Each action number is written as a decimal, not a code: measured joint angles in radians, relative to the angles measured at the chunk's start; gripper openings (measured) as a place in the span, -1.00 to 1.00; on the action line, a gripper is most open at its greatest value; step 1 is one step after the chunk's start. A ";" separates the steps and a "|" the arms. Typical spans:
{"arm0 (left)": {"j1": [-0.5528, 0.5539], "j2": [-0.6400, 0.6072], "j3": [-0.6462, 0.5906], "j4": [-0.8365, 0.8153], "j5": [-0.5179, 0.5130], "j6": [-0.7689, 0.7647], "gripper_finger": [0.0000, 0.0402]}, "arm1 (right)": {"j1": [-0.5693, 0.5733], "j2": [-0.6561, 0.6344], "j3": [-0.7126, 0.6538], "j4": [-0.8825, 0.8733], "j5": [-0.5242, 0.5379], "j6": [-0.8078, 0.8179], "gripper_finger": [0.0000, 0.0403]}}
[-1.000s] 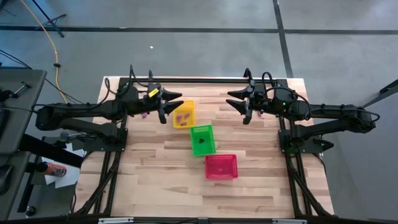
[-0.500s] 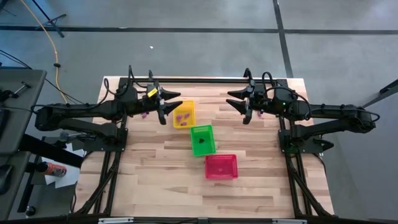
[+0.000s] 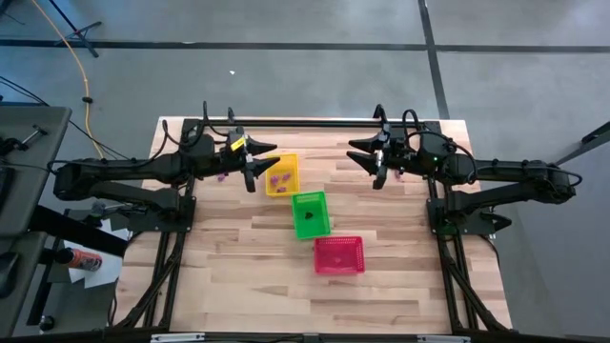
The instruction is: Sort Halloween decoration
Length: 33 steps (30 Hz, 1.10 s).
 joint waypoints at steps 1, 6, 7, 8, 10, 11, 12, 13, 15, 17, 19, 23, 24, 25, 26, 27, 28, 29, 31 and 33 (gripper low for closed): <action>0.000 0.000 0.000 0.002 0.000 0.000 -0.10 | 0.000 0.000 0.000 0.002 0.000 0.000 -0.16; 0.000 0.000 0.000 0.008 0.000 0.000 -0.10 | 0.000 0.000 0.000 0.027 0.015 0.010 -0.16; 0.000 0.000 0.000 0.008 0.000 0.000 -0.10 | 0.000 0.000 0.000 0.030 0.024 0.018 -0.16; 0.000 0.000 0.000 0.008 0.000 0.000 -0.10 | 0.000 0.000 0.000 0.031 0.037 0.024 -0.16; 0.000 0.000 0.000 0.008 0.000 0.000 -0.10 | 0.000 0.000 0.000 0.032 0.050 0.027 -0.16; 0.000 0.000 0.000 0.008 0.000 0.000 -0.10 | 0.000 0.000 0.000 0.032 0.050 0.027 -0.16; 0.000 0.000 0.000 0.008 0.000 0.000 -0.10 | 0.000 0.000 0.000 0.032 0.050 0.027 -0.16; 0.000 0.000 0.000 0.008 0.000 0.000 -0.10 | 0.000 0.000 0.000 0.032 0.050 0.027 -0.16; 0.000 0.000 0.000 0.008 0.000 0.000 -0.10 | 0.000 0.000 0.000 0.032 0.050 0.027 -0.16; 0.000 0.000 0.000 0.008 0.000 0.000 -0.10 | 0.000 0.000 0.000 0.032 0.050 0.027 -0.16; 0.000 0.000 0.000 0.008 0.001 0.000 -0.10 | 0.000 0.000 0.000 0.032 0.050 0.027 -0.16; 0.000 0.000 0.000 0.008 0.001 0.000 -0.10 | 0.000 0.000 0.000 0.028 0.051 0.027 -0.16; 0.000 0.000 0.000 0.008 0.001 0.000 -0.10 | 0.000 0.000 0.000 0.028 0.051 0.029 -0.16; 0.000 0.000 0.000 0.008 0.001 0.000 -0.10 | 0.000 0.000 0.000 0.028 0.051 0.029 -0.16; 0.000 0.000 0.000 0.008 0.001 0.000 -0.10 | 0.000 0.000 0.000 0.027 0.051 0.029 -0.16; 0.000 0.000 0.000 0.008 0.001 0.000 -0.10 | 0.000 0.000 0.000 0.027 0.051 0.029 -0.16; 0.000 0.000 0.000 0.008 0.001 0.000 -0.10 | 0.000 0.000 0.000 0.027 0.051 0.029 -0.16; 0.000 0.000 0.000 0.008 0.001 0.000 -0.10 | 0.000 0.000 0.000 0.027 0.051 0.028 -0.16; 0.000 0.000 0.000 0.008 0.001 0.000 -0.10 | 0.000 0.000 0.000 0.024 0.052 0.027 -0.16; 0.000 0.000 0.000 0.008 0.000 0.000 -0.10 | 0.000 0.000 0.000 0.018 0.052 0.027 -0.16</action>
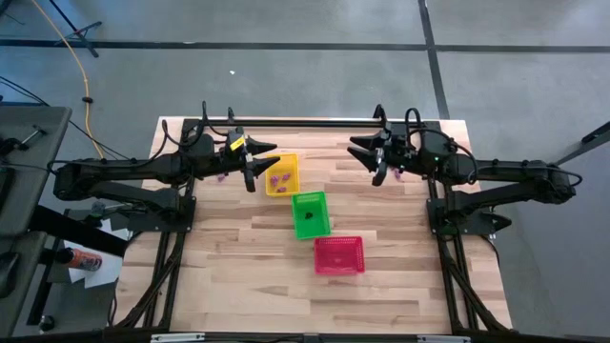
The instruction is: Sort Halloween decoration
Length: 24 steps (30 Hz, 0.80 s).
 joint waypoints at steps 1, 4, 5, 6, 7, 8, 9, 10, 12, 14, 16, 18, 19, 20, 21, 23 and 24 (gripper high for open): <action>0.000 0.000 0.000 0.000 -0.003 0.000 -0.10 | 0.000 0.000 0.000 -0.005 0.000 0.000 -0.16; 0.000 0.000 0.000 0.000 -0.025 0.000 -0.10 | 0.000 0.000 0.000 -0.019 0.000 0.000 -0.16; 0.000 0.000 0.000 0.000 -0.032 0.000 -0.10 | 0.000 0.000 0.000 -0.023 0.000 0.000 -0.16; 0.000 0.000 0.000 0.000 -0.041 0.000 -0.10 | 0.000 0.000 0.000 -0.028 0.000 0.000 -0.16; 0.000 0.000 0.000 0.000 -0.047 0.000 -0.10 | 0.000 0.000 0.000 -0.031 0.000 0.000 -0.16; 0.000 0.000 0.000 0.000 -0.049 0.000 -0.10 | 0.000 0.000 0.000 -0.034 0.000 0.000 -0.16; 0.000 0.000 0.000 0.000 -0.050 0.000 -0.10 | 0.000 0.000 0.000 -0.035 0.000 0.000 -0.16; 0.000 0.000 0.000 0.000 -0.050 0.000 -0.10 | 0.000 0.000 0.000 -0.036 0.000 0.000 -0.16; 0.000 0.000 0.000 0.000 -0.050 0.000 -0.10 | 0.000 0.000 0.000 -0.036 0.000 0.000 -0.16; 0.000 0.000 0.000 0.000 -0.050 0.000 -0.10 | 0.000 0.000 0.000 -0.036 0.000 -0.001 -0.16; 0.000 0.000 0.000 0.000 -0.050 0.000 -0.10 | 0.000 0.000 0.000 -0.036 0.000 0.001 -0.16; 0.000 0.000 0.000 0.001 -0.028 0.000 -0.10 | 0.000 0.000 0.000 -0.038 0.020 0.043 -0.16; 0.000 0.000 0.000 0.003 0.000 0.000 -0.10 | 0.000 0.000 0.000 -0.048 0.045 0.078 -0.16; 0.000 0.000 0.000 0.009 0.031 0.000 -0.10 | 0.000 0.000 0.001 -0.074 0.077 0.116 -0.16; 0.000 0.000 0.000 0.014 0.057 0.000 -0.10 | 0.000 0.000 0.008 -0.126 0.110 0.150 -0.16; 0.000 0.000 0.000 0.020 0.075 0.000 -0.10 | -0.001 0.007 0.038 -0.266 0.143 0.189 -0.16; 0.000 0.000 0.000 0.020 0.076 0.000 -0.10 | -0.001 0.016 0.066 -0.351 0.147 0.203 -0.16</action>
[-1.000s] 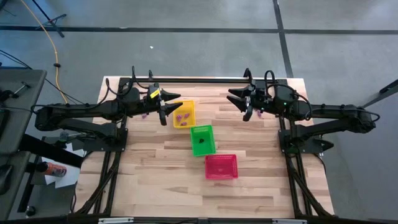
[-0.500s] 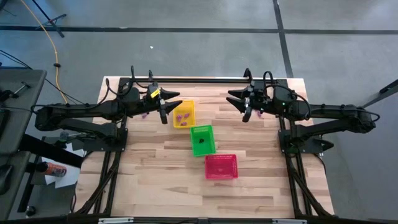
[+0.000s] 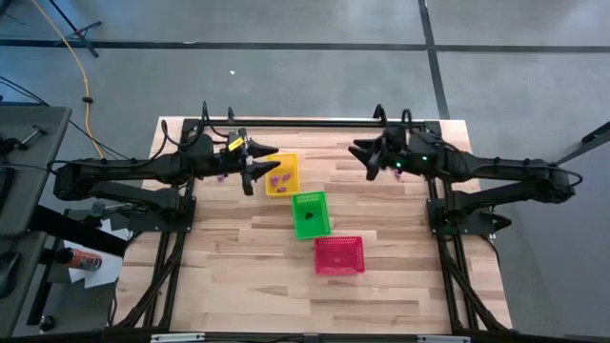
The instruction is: Sort Halloween decoration
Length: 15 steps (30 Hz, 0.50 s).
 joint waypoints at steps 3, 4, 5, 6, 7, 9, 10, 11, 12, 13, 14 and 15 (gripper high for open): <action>0.000 0.000 0.000 0.001 -0.001 0.000 -0.10 | -0.005 0.057 0.114 -0.308 -0.003 0.044 -0.16; 0.000 0.000 0.000 0.001 -0.004 0.000 -0.10 | -0.011 0.086 0.155 -0.425 -0.004 0.073 -0.16; 0.000 0.000 0.000 0.001 -0.010 0.000 -0.10 | -0.023 0.117 0.193 -0.543 -0.004 0.107 -0.16; 0.000 0.000 0.000 0.002 -0.011 0.000 -0.10 | -0.039 0.151 0.226 -0.659 -0.004 0.133 -0.16; 0.000 0.000 0.000 0.002 -0.012 0.000 -0.10 | -0.056 0.184 0.253 -0.767 -0.003 0.145 -0.16; 0.000 0.000 0.000 0.003 -0.012 -0.001 -0.10 | -0.099 0.250 0.272 -0.943 -0.002 0.168 -0.16; 0.000 0.000 0.000 0.003 -0.012 -0.002 -0.10 | -0.123 0.283 0.265 -1.010 -0.004 0.187 -0.16; 0.000 0.000 0.000 0.003 -0.013 -0.006 -0.10 | -0.148 0.309 0.248 -1.054 -0.015 0.204 -0.16; 0.000 0.000 0.000 0.003 -0.013 -0.012 -0.10 | -0.175 0.331 0.224 -1.088 -0.029 0.215 -0.16; 0.000 0.000 0.000 0.003 -0.016 -0.019 -0.10 | -0.201 0.350 0.196 -1.113 -0.044 0.218 -0.16; 0.000 0.000 0.000 0.003 -0.017 -0.025 -0.10 | -0.226 0.364 0.163 -1.121 -0.065 0.220 -0.16; 0.000 0.000 0.000 0.003 -0.019 -0.028 -0.10 | -0.252 0.374 0.131 -1.113 -0.078 0.232 -0.16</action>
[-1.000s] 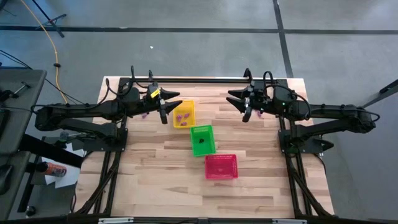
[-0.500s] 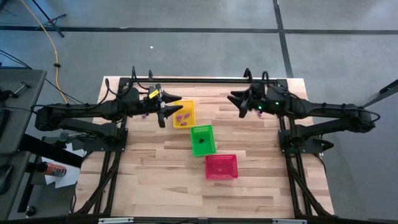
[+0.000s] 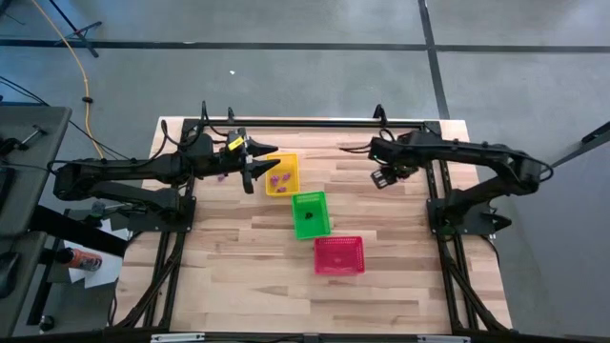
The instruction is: Sort Halloween decoration
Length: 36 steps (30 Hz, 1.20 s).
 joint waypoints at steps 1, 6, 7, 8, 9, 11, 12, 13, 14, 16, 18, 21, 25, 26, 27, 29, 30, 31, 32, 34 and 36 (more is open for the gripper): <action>0.000 0.000 0.000 0.000 0.000 0.000 -0.10 | -0.024 0.006 -0.032 0.023 -0.010 0.014 -0.16; 0.000 0.000 0.000 0.000 -0.001 0.000 -0.10 | -0.146 0.011 -0.144 0.174 -0.027 0.036 -0.16; 0.000 0.000 0.000 0.000 -0.001 0.000 -0.10 | -0.168 0.011 -0.157 0.197 -0.027 0.036 -0.16; 0.000 0.000 0.000 0.001 -0.001 0.000 -0.10 | -0.188 0.011 -0.169 0.215 -0.026 0.036 -0.16; 0.000 0.000 0.000 0.001 -0.001 0.000 -0.10 | -0.206 0.011 -0.184 0.239 -0.024 0.036 -0.16; 0.000 0.000 0.000 0.001 -0.001 0.000 -0.10 | -0.238 0.011 -0.212 0.295 -0.031 0.036 -0.16; 0.000 0.000 0.000 0.001 -0.001 0.000 -0.10 | -0.254 0.011 -0.223 0.311 -0.040 0.036 -0.16; 0.000 0.000 0.000 0.001 -0.001 0.000 -0.10 | -0.267 0.011 -0.236 0.324 -0.046 0.036 -0.16; 0.000 0.000 0.000 0.001 -0.001 0.000 -0.10 | -0.278 0.011 -0.247 0.341 -0.047 0.036 -0.16; 0.000 0.000 0.000 0.002 -0.002 0.000 -0.10 | -0.298 0.011 -0.258 0.380 -0.047 0.036 -0.16; 0.000 0.000 0.000 0.010 -0.005 0.000 -0.10 | -0.314 0.011 -0.267 0.397 -0.047 0.034 -0.16; 0.000 0.000 0.000 0.016 -0.005 0.001 -0.10 | -0.326 0.011 -0.275 0.428 -0.049 0.014 -0.16; 0.000 0.000 0.000 0.035 -0.005 0.001 -0.10 | -0.336 0.029 -0.279 0.432 -0.052 -0.002 -0.16; 0.000 0.000 0.001 0.040 -0.005 0.001 -0.10 | -0.336 0.037 -0.279 0.435 -0.052 -0.010 -0.16; 0.000 0.000 0.001 0.044 -0.005 0.001 -0.10 | -0.336 0.050 -0.279 0.438 -0.055 -0.018 -0.16; 0.000 0.000 0.001 0.050 -0.005 0.001 -0.10 | -0.336 0.079 -0.279 0.436 -0.060 -0.027 -0.16; 0.000 0.000 0.001 0.055 -0.005 0.000 -0.10 | -0.336 0.093 -0.279 0.435 -0.066 -0.030 -0.16; 0.000 0.000 0.001 0.059 -0.005 0.000 -0.10 | -0.336 0.108 -0.279 0.435 -0.073 -0.032 -0.16; 0.000 0.000 0.001 0.063 -0.005 0.000 -0.10 | -0.336 0.121 -0.279 0.436 -0.076 -0.032 -0.16; 0.000 0.000 0.001 0.066 -0.005 0.000 -0.10 | -0.335 0.137 -0.277 0.438 -0.077 -0.042 -0.16; 0.000 0.000 0.001 0.067 -0.005 0.000 -0.10 | -0.335 0.145 -0.274 0.438 -0.077 -0.071 -0.20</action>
